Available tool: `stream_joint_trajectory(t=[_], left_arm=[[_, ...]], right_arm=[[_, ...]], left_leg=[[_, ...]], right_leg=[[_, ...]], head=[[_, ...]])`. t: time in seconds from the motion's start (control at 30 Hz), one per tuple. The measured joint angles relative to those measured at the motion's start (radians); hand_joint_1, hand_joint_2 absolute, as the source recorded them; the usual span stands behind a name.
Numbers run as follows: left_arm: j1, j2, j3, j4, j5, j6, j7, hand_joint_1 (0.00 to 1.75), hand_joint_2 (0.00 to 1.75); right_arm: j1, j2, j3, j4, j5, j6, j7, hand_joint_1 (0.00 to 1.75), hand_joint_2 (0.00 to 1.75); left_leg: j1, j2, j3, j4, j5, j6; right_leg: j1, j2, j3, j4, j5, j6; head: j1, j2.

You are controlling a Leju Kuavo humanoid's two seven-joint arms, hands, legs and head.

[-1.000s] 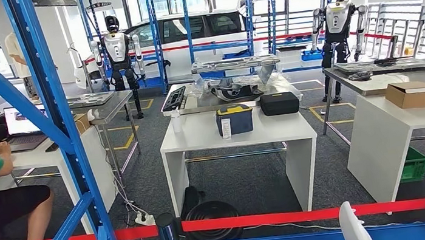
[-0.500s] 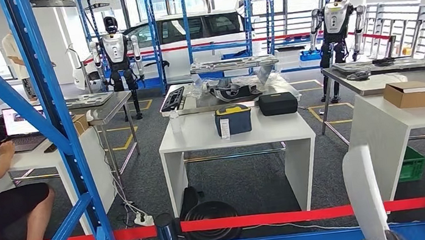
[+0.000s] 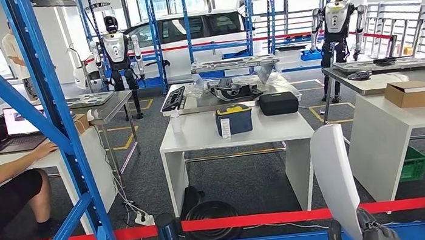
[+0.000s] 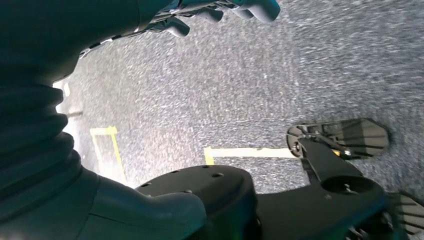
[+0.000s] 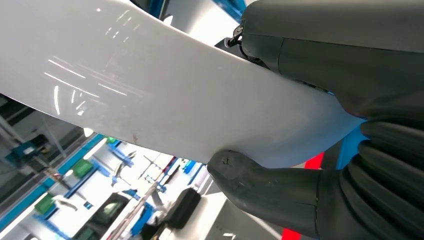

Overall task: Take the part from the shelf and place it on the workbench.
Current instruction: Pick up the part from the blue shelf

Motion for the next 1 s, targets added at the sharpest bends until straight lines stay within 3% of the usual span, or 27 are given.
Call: stream_joint_trajectory(t=[0.2, 0.3, 0.37, 0.47, 0.5, 0.53, 0.57, 0.63, 0.67, 0.7, 0.8, 0.83, 0.87, 0.97, 1.0], left_arm=[[0.017, 0.004, 0.011, 0.000, -0.003, 0.021, 0.001, 0.00, 1.75], [0.026, 0.005, 0.011, 0.000, -0.022, 0.024, 0.020, 0.00, 1.75], [0.031, 0.007, 0.011, 0.000, -0.041, 0.023, 0.036, 0.00, 1.75], [0.035, 0.010, 0.009, 0.000, -0.064, 0.015, 0.045, 0.00, 1.75], [0.035, 0.010, 0.008, 0.000, -0.068, 0.013, 0.046, 0.00, 1.75], [0.036, 0.011, 0.008, 0.000, -0.070, 0.012, 0.046, 0.00, 1.75], [0.035, 0.012, 0.008, 0.000, -0.071, 0.012, 0.046, 0.00, 1.75], [0.032, 0.012, 0.008, 0.000, -0.071, 0.012, 0.045, 0.00, 1.75], [0.030, 0.011, 0.008, 0.000, -0.071, 0.012, 0.045, 0.00, 1.75], [0.028, 0.011, 0.007, 0.000, -0.072, 0.012, 0.045, 0.00, 1.75], [0.023, 0.011, 0.004, 0.000, -0.072, 0.012, 0.043, 0.00, 1.75], [0.023, 0.012, 0.003, 0.000, -0.072, 0.012, 0.043, 0.00, 1.75], [0.023, 0.012, 0.002, 0.000, -0.072, 0.012, 0.043, 0.00, 1.75], [0.022, 0.012, 0.001, 0.000, -0.072, 0.012, 0.043, 0.00, 1.75], [0.022, 0.012, 0.001, 0.000, -0.072, 0.012, 0.043, 0.00, 1.75]], right_arm=[[-0.028, -0.019, 0.036, 0.033, -0.030, 0.002, -0.014, 1.75, 1.75], [-0.035, -0.022, 0.053, 0.041, -0.028, 0.022, 0.002, 1.75, 1.75], [-0.031, -0.029, 0.059, 0.042, -0.019, 0.043, 0.016, 1.75, 1.75], [-0.019, -0.041, 0.066, 0.042, -0.013, 0.068, 0.031, 1.75, 1.75], [-0.013, -0.045, 0.068, 0.041, -0.013, 0.072, 0.033, 1.75, 1.75], [-0.006, -0.049, 0.069, 0.041, -0.013, 0.074, 0.032, 1.75, 1.75], [-0.001, -0.052, 0.070, 0.040, -0.015, 0.075, 0.028, 1.75, 1.75], [0.004, -0.055, 0.070, 0.040, -0.023, 0.077, 0.018, 1.75, 1.75], [0.005, -0.056, 0.071, 0.039, -0.028, 0.078, 0.013, 1.75, 1.75], [0.006, -0.057, 0.072, 0.039, -0.032, 0.078, 0.009, 1.75, 1.75], [0.007, -0.059, 0.073, 0.038, -0.036, 0.079, 0.006, 1.75, 1.75], [0.006, -0.059, 0.074, 0.038, -0.036, 0.080, 0.006, 1.75, 1.75], [0.006, -0.059, 0.075, 0.038, -0.036, 0.080, 0.006, 1.75, 1.75], [0.006, -0.059, 0.076, 0.038, -0.036, 0.081, 0.006, 1.75, 1.75], [0.006, -0.059, 0.076, 0.038, -0.037, 0.082, 0.005, 1.75, 1.75]], left_leg=[[-0.008, -0.001, -0.002, 0.004, 0.001, 0.010], [-0.008, 0.001, -0.001, -0.002, 0.016, 0.021], [-0.002, 0.004, -0.005, -0.013, 0.035, 0.032], [-0.001, 0.005, -0.030, -0.012, 0.053, 0.037], [-0.002, 0.005, -0.040, -0.009, 0.058, 0.036], [-0.002, 0.005, -0.052, -0.004, 0.062, 0.034], [-0.001, 0.005, -0.062, 0.001, 0.066, 0.032], [0.000, 0.005, -0.081, 0.013, 0.074, 0.023], [0.000, 0.004, -0.086, 0.017, 0.078, 0.017], [0.000, 0.004, -0.090, 0.021, 0.082, 0.010], [0.003, 0.003, -0.094, 0.020, 0.098, -0.013], [0.004, 0.002, -0.101, 0.026, 0.087, -0.020], [0.005, 0.001, -0.110, 0.049, 0.058, -0.025], [0.010, -0.001, -0.149, 0.205, -0.080, -0.038], [0.012, -0.001, -0.153, 0.254, -0.101, -0.041]], right_leg=[[-0.010, -0.001, 0.000, -0.001, 0.005, 0.010], [-0.012, 0.000, -0.001, -0.001, 0.008, 0.020], [-0.010, 0.000, -0.018, 0.044, -0.042, 0.022], [-0.008, 0.000, -0.073, 0.225, -0.169, 0.021], [-0.008, 0.000, -0.077, 0.265, -0.187, 0.020], [-0.007, 0.000, -0.064, 0.270, -0.188, 0.019], [-0.007, 0.000, -0.030, 0.233, -0.173, 0.018], [-0.005, -0.002, 0.065, 0.100, -0.139, 0.013], [-0.002, -0.002, 0.095, 0.052, -0.127, 0.009], [0.002, -0.001, 0.110, 0.025, -0.123, 0.003], [0.006, -0.001, 0.098, 0.017, -0.107, -0.020], [0.005, -0.001, 0.091, 0.015, -0.097, -0.028], [0.002, -0.002, 0.083, 0.012, -0.086, -0.036], [0.003, -0.003, 0.041, 0.011, -0.050, -0.046], [0.004, -0.003, 0.025, 0.011, -0.038, -0.045]], head=[[0.000, 0.000], [0.000, 0.000], [-0.001, 0.000], [-0.002, 0.000], [-0.001, 0.000], [-0.001, 0.000], [-0.001, 0.000], [-0.001, 0.000], [-0.002, 0.001], [-0.002, 0.001], [-0.004, 0.001], [-0.005, 0.001], [-0.006, 0.001], [-0.009, 0.001], [-0.010, 0.001]])
